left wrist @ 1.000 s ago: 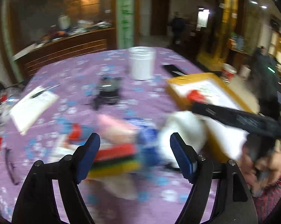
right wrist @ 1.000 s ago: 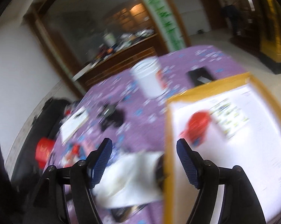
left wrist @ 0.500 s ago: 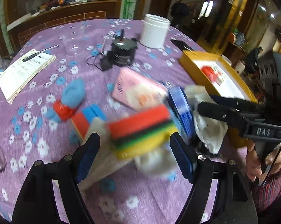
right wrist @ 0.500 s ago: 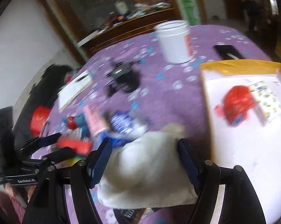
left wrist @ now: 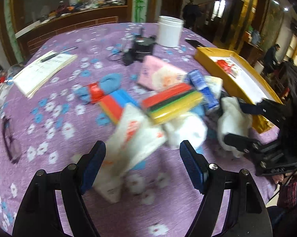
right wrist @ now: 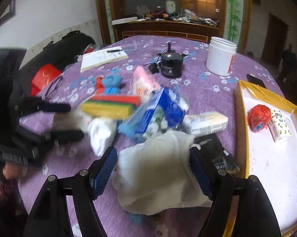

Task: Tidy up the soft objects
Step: 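Grasp the white towel with the right gripper while the left grasps the white wet-wipe pack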

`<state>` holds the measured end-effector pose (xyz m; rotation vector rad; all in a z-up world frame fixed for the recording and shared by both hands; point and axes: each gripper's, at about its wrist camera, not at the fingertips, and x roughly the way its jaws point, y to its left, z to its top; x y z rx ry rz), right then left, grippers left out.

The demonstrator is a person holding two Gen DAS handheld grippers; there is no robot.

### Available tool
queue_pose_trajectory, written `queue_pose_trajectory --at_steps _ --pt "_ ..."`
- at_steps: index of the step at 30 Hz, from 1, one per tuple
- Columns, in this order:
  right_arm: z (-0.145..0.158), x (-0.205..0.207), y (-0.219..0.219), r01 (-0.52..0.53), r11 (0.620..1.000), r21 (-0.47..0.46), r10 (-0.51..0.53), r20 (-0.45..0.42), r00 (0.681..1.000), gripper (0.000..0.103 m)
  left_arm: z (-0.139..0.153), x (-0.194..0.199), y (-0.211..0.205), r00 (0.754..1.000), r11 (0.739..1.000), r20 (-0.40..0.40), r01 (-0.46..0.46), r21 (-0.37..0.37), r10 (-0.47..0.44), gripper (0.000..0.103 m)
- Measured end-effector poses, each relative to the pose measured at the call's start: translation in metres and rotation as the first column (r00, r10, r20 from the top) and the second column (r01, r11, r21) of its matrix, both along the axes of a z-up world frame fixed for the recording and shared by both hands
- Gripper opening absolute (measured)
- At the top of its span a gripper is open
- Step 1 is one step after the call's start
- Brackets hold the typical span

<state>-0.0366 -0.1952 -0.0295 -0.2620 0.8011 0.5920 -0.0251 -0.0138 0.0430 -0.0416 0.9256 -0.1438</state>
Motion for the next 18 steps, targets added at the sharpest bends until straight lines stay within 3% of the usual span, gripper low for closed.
queue_pose_trajectory --at_steps 5,8,10,11,12,14,15,17,18 --pt "-0.008 -0.021 0.008 -0.038 0.998 -0.045 0.04 0.034 0.999 0.08 -0.007 0.0 0.021 0.999 0.999 -0.01 -0.053 -0.014 0.052 0.077" --pt "-0.01 -0.033 0.011 -0.056 0.996 -0.069 0.062 0.085 0.994 0.079 -0.013 0.004 0.018 0.998 0.998 -0.023 -0.053 0.018 0.053 0.077" --pt "-0.013 -0.039 0.012 -0.06 0.994 -0.086 0.07 0.117 0.991 0.062 -0.017 0.007 0.012 0.998 0.998 -0.027 -0.047 0.046 0.048 0.077" --pt "-0.015 -0.04 0.013 -0.056 0.993 -0.101 0.068 0.123 0.99 0.042 -0.019 0.009 0.01 0.998 0.997 -0.033 -0.044 0.057 0.046 0.077" --pt "-0.015 -0.041 0.013 -0.053 0.993 -0.11 0.067 0.125 0.99 0.031 -0.02 0.01 0.008 0.998 0.997 -0.033 -0.043 0.065 0.046 0.077" --pt "-0.012 -0.041 0.008 -0.064 0.995 -0.072 0.072 0.112 0.991 0.02 -0.021 0.011 0.008 0.998 0.995 -0.004 -0.068 0.071 0.068 0.076" --pt "-0.009 -0.042 0.005 -0.068 0.996 -0.051 0.073 0.107 0.992 0.02 -0.023 0.013 0.009 0.996 0.993 -0.009 -0.091 0.072 0.091 0.073" --pt "-0.002 -0.041 -0.001 -0.07 0.997 -0.01 0.071 0.102 0.992 0.02 -0.024 0.014 0.011 0.993 0.988 -0.008 -0.114 0.1 0.116 0.044" --pt "0.002 -0.04 -0.006 -0.071 0.997 0.026 0.068 0.098 0.993 0.02 -0.024 0.013 0.013 0.992 0.987 -0.003 -0.124 0.105 0.125 0.043"
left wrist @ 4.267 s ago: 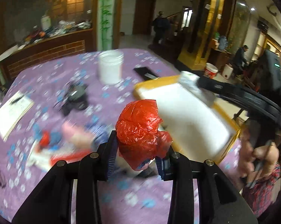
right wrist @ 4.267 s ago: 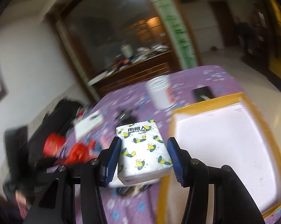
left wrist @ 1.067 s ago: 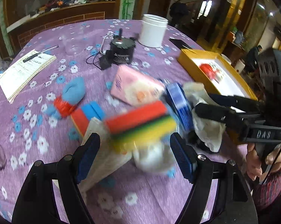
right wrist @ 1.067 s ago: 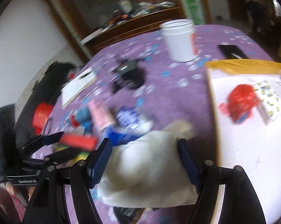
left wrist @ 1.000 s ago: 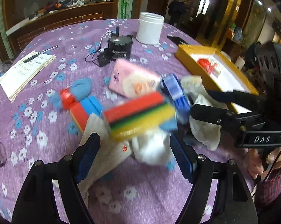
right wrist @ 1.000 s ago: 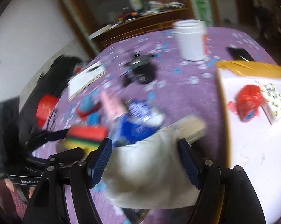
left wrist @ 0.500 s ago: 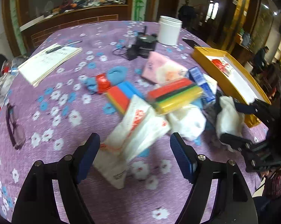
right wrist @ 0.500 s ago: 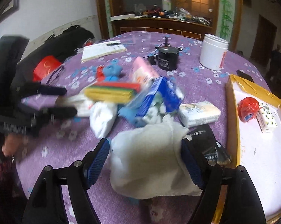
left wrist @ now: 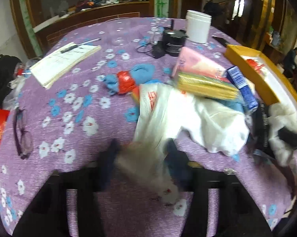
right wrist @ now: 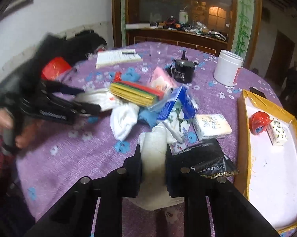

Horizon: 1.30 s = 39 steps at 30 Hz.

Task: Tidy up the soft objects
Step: 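Grasp the white towel with the right gripper while the left grasps the white wet-wipe pack, then carry towel and wet-wipe pack into the yellow box and release both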

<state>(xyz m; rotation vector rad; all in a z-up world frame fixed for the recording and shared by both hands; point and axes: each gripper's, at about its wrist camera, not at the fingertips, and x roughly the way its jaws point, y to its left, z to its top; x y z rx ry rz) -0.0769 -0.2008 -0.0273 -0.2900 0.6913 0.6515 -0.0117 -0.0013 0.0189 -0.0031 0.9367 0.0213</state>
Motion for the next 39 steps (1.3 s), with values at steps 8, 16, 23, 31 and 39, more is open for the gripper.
queue_pose_trajectory --at_steps 8,16,23,31,39 --pt "0.028 0.008 -0.032 0.009 0.97 0.245 0.001 -0.042 0.999 0.02 0.021 -0.013 0.007 0.998 0.999 0.06 -0.035 -0.034 0.037 0.031" --pt "0.031 0.018 -0.051 0.058 0.939 0.338 -0.029 -0.091 0.995 0.02 0.056 -0.027 -0.014 0.986 0.997 0.162 0.041 -0.065 -0.03 0.02" --pt "0.03 0.018 -0.057 0.075 0.934 0.348 -0.044 -0.097 0.994 0.02 0.043 -0.022 -0.029 0.994 0.996 0.069 0.079 0.041 -0.082 0.025" --pt "0.027 0.02 -0.057 0.078 0.935 0.347 -0.044 -0.106 0.993 0.02 0.022 -0.005 -0.015 0.999 0.999 -0.011 0.046 0.001 -0.046 0.067" --pt "0.026 0.018 -0.054 0.066 0.935 0.348 -0.032 -0.104 0.994 0.02 -0.005 0.007 -0.018 0.999 1.0 -0.043 -0.001 0.015 0.002 0.043"
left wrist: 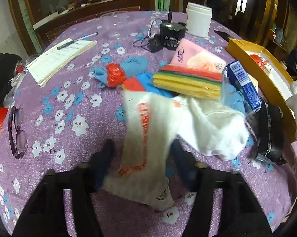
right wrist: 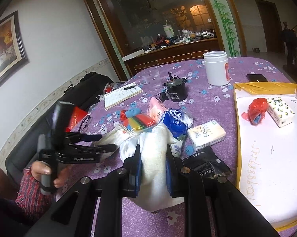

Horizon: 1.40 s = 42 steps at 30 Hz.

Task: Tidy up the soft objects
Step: 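Carry towel and wet-wipe pack into the yellow box and release both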

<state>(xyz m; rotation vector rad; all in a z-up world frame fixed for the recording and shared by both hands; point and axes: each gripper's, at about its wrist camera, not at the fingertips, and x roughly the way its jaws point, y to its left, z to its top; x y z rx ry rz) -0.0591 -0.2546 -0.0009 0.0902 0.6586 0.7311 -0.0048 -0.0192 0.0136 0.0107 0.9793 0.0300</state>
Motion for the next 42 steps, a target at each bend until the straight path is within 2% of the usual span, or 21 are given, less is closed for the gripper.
queue_pose_trajectory --at_steps 3,9,13,18,26,30,34,38,42 --pt "0.0 0.001 -0.002 0.004 1.0 0.004 -0.004 0.0 1.0 0.02 0.006 -0.005 0.002 0.999 1.0 0.026 -0.027 0.011 0.027 0.04" --pt "0.001 0.002 -0.007 0.01 1.0 0.023 -0.01 0.0 1.0 0.02 0.036 -0.02 0.007 0.99 0.998 0.131 -0.041 -0.052 0.047 0.039" --pt "0.0 0.003 -0.008 0.016 0.999 0.03 -0.016 -0.005 1.0 0.02 0.056 -0.028 -0.006 0.981 0.998 0.193 -0.003 -0.067 0.016 0.039" --pt "0.0 0.007 -0.006 0.027 0.999 0.025 -0.027 -0.013 1.0 0.02 0.071 -0.024 -0.038 0.974 0.994 0.218 0.08 -0.07 -0.063 0.039" --pt "0.059 0.028 -0.039 0.126 0.988 0.088 -0.135 0.096 0.986 0.02 0.106 0.0 -0.102 0.945 0.974 0.266 0.215 -0.072 -0.189 0.039" --pt "0.077 0.047 -0.057 0.194 0.974 0.118 -0.207 0.112 0.972 0.02 0.116 0.02 -0.135 0.934 0.961 0.265 0.266 -0.073 -0.239 0.039" --pt "0.081 0.073 -0.078 0.27 0.952 0.144 -0.286 0.098 0.953 0.02 0.117 0.042 -0.168 0.928 0.945 0.248 0.311 -0.099 -0.28 0.039" --pt "0.074 0.107 -0.111 0.381 0.911 0.159 -0.39 0.032 0.92 0.02 0.104 0.068 -0.207 0.926 0.925 0.198 0.352 -0.144 -0.322 0.039" --pt "0.055 0.139 -0.144 0.506 0.853 0.128 -0.507 -0.03 0.862 0.021 0.081 0.089 -0.247 0.921 0.917 0.149 0.38 -0.124 -0.361 0.039"
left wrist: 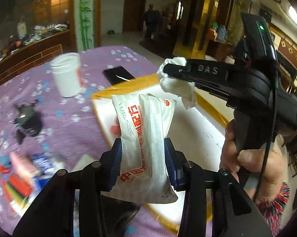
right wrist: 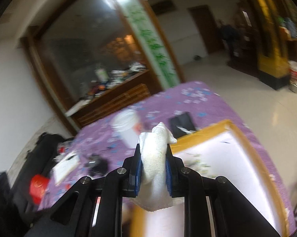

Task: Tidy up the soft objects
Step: 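Carry towel and wet-wipe pack into the yellow box and release both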

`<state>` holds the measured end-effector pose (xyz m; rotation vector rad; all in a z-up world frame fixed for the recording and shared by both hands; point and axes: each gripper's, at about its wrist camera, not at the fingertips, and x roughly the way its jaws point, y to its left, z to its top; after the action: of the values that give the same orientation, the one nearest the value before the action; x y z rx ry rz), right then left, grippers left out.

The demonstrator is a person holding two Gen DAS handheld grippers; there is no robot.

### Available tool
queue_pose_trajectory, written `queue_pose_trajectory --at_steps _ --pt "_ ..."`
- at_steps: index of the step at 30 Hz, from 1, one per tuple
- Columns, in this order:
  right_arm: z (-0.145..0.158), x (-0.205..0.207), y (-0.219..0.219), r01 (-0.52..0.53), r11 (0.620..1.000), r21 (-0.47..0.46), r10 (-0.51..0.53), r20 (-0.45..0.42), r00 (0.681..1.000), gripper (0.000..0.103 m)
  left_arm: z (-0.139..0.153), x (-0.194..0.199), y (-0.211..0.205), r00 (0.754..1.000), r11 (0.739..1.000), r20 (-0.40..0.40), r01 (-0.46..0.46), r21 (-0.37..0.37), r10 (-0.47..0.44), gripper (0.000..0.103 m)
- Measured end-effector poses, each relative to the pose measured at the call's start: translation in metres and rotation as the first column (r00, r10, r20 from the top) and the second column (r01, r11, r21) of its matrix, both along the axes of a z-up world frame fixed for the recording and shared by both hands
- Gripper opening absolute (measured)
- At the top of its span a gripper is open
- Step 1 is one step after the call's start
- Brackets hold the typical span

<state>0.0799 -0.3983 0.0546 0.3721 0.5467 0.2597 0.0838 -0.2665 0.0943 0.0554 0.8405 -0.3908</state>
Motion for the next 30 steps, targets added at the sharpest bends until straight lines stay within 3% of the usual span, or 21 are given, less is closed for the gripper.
queue_pose_trajectory --at_steps 4,11,17,25,30 --pt "-0.031 0.024 -0.035 0.089 0.995 0.051 -0.082 -0.116 0.99 0.021 -0.023 0.02 -0.022 0.998 1.0 -0.066 0.004 0.014 -0.003 0.039" --pt "-0.063 0.046 -0.06 0.191 0.981 0.017 -0.182 -0.238 0.954 0.022 -0.047 0.023 -0.038 0.99 0.999 -0.142 0.008 0.037 -0.003 0.039" --pt "-0.069 0.045 -0.055 0.224 0.974 -0.042 -0.227 -0.257 0.939 0.026 -0.057 0.019 -0.04 0.986 0.999 -0.166 0.015 0.043 -0.007 0.039" --pt "-0.068 0.043 -0.056 0.222 0.974 -0.04 -0.225 -0.254 0.941 0.034 -0.056 0.019 -0.04 0.988 0.999 -0.151 0.019 0.046 -0.012 0.041" --pt "-0.064 0.04 -0.057 0.224 0.974 -0.027 -0.223 -0.246 0.943 0.045 -0.055 0.02 -0.038 0.987 1.0 -0.161 0.021 0.018 -0.017 0.046"
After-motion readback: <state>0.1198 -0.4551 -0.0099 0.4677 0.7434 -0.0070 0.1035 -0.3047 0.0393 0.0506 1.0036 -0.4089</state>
